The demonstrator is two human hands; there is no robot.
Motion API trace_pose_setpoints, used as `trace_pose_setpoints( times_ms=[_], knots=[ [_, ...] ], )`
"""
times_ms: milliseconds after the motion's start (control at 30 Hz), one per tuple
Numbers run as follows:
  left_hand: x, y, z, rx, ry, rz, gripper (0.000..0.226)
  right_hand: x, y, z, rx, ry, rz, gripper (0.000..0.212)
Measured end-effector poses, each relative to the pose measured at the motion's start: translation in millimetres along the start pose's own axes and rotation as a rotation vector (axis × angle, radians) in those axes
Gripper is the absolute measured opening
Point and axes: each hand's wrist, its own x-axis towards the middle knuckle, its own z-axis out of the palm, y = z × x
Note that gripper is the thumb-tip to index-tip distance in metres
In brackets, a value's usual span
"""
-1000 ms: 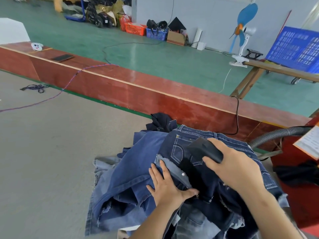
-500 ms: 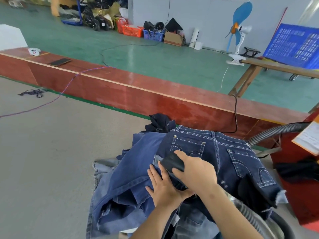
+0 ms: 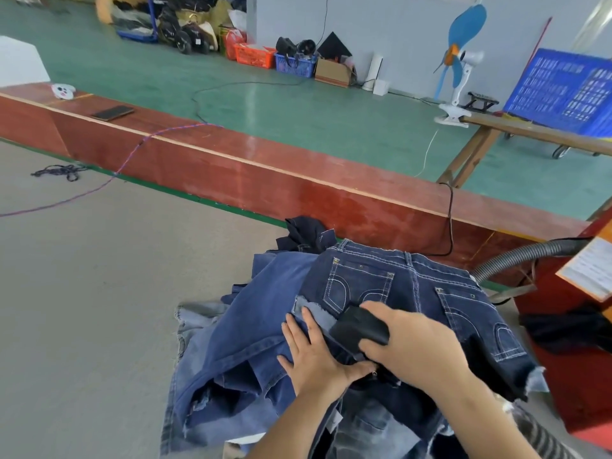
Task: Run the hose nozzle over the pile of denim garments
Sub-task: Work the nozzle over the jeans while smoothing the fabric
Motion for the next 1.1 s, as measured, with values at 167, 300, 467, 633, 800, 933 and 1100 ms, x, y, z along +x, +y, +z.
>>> trace_pose_setpoints(
  times_ms=[167, 300, 467, 633, 800, 933, 1100],
  knots=[
    [0, 1, 1, -0.03, 0.022, -0.02, 0.145, 15, -17, 18, -0.045, -0.003, 0.008, 0.051],
    [1, 0, 0, -0.028, 0.007, -0.026, 0.143, 36, -33, 28, -0.074, 0.045, -0.016, 0.047],
    [2, -1, -3, -0.024, -0.014, -0.02, 0.139, 53, -51, 26, 0.038, 0.089, -0.043, 0.055],
    [-1, 3, -8, -0.011, 0.007, -0.009, 0.149, 44, -20, -35, 0.324, 0.342, 0.037, 0.051],
    [-8, 23, -24, -0.294, 0.431, -0.077, 0.074, 15, 27, -66, 0.378, 0.454, 0.234, 0.05],
    [-3, 42, -35, -0.467, 0.194, -0.161, 0.033, 1, 47, -75, 0.347, 0.454, 0.32, 0.05],
    [6, 52, -46, -0.939, 0.126, -0.388, 0.016, -9, 64, -79, 0.439, 0.48, 0.348, 0.051]
  ],
)
